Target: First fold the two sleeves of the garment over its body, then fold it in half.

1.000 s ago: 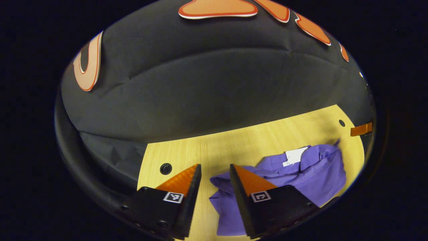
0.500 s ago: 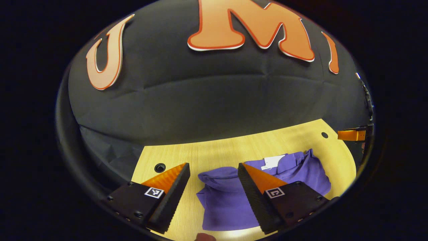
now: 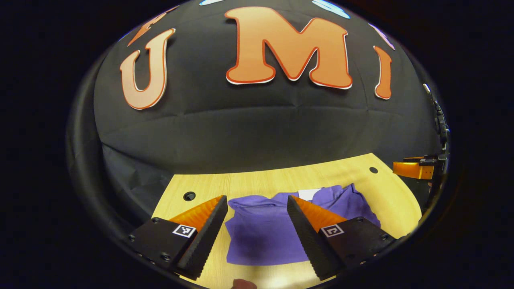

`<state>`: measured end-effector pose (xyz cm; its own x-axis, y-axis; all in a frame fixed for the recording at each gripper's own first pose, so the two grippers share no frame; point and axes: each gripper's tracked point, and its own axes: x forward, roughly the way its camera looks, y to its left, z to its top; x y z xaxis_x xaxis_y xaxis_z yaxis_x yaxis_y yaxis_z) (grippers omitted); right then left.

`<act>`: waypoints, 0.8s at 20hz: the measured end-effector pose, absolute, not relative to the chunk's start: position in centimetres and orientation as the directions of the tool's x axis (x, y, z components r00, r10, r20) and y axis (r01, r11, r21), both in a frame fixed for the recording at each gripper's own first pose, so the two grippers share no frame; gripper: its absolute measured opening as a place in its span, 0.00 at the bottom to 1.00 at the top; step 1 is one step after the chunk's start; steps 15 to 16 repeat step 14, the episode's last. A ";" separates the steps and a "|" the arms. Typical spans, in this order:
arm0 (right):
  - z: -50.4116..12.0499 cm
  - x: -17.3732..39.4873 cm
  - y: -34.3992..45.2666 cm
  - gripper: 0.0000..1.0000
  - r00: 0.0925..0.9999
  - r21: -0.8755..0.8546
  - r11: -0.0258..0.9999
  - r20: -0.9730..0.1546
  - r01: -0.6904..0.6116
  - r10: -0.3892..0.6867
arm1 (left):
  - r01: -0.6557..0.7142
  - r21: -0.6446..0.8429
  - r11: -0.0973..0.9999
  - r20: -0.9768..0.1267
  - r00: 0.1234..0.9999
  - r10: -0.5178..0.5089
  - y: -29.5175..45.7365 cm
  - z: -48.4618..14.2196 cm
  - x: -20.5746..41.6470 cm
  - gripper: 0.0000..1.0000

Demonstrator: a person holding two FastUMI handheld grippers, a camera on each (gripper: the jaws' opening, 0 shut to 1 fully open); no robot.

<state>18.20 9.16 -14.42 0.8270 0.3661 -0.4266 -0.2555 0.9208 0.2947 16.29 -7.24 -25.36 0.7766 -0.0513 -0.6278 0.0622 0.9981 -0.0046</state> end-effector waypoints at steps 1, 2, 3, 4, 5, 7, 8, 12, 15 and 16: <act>-13.9 17.3 9.0 0.95 0.836 0.293 0.922 -0.412 -0.255 0.362 | 0.061 -0.004 0.998 -0.613 0.788 -0.051 -7.3 -24.8 15.6 0.97; -13.5 16.4 8.9 0.95 0.843 0.291 0.923 -0.401 -0.253 0.358 | 0.067 -0.004 0.998 -0.596 0.801 -0.056 -7.5 -24.0 14.8 0.97; -13.3 15.2 8.9 0.95 0.843 0.292 0.922 -0.399 -0.256 0.361 | 0.070 -0.002 0.998 -0.578 0.814 -0.058 -7.6 -23.3 13.9 0.96; -13.1 14.1 8.9 0.95 0.846 0.290 0.923 -0.395 -0.254 0.357 | 0.077 0.001 0.997 -0.557 0.828 -0.063 -7.6 -22.4 13.0 0.97; -12.6 12.9 8.8 0.95 0.855 0.287 0.924 -0.381 -0.251 0.351 | 0.075 0.006 0.997 -0.538 0.841 -0.060 -7.7 -21.4 12.1 0.97; -12.0 10.6 8.9 0.95 0.872 0.278 0.930 -0.360 -0.240 0.333 | 0.081 0.012 0.997 -0.496 0.866 -0.065 -7.7 -19.6 10.3 0.97; -11.5 9.2 9.0 0.95 0.880 0.278 0.931 -0.346 -0.235 0.325 | 0.085 0.016 0.996 -0.473 0.878 -0.068 -7.8 -18.6 9.3 0.97; -8.8 5.6 9.7 0.95 0.920 0.267 0.939 -0.264 -0.217 0.288 | 0.106 0.009 0.994 -0.379 0.921 -0.095 -7.9 -15.3 4.9 0.97; -7.6 3.4 10.3 0.95 0.932 0.253 0.939 -0.219 -0.232 0.290 | 0.102 0.000 0.995 -0.348 0.933 -0.095 -7.7 -14.2 2.7 0.96; -7.6 3.4 10.3 0.95 0.932 0.253 0.939 -0.219 -0.232 0.290 | 0.102 0.000 0.995 -0.348 0.933 -0.095 -7.7 -14.2 2.7 0.96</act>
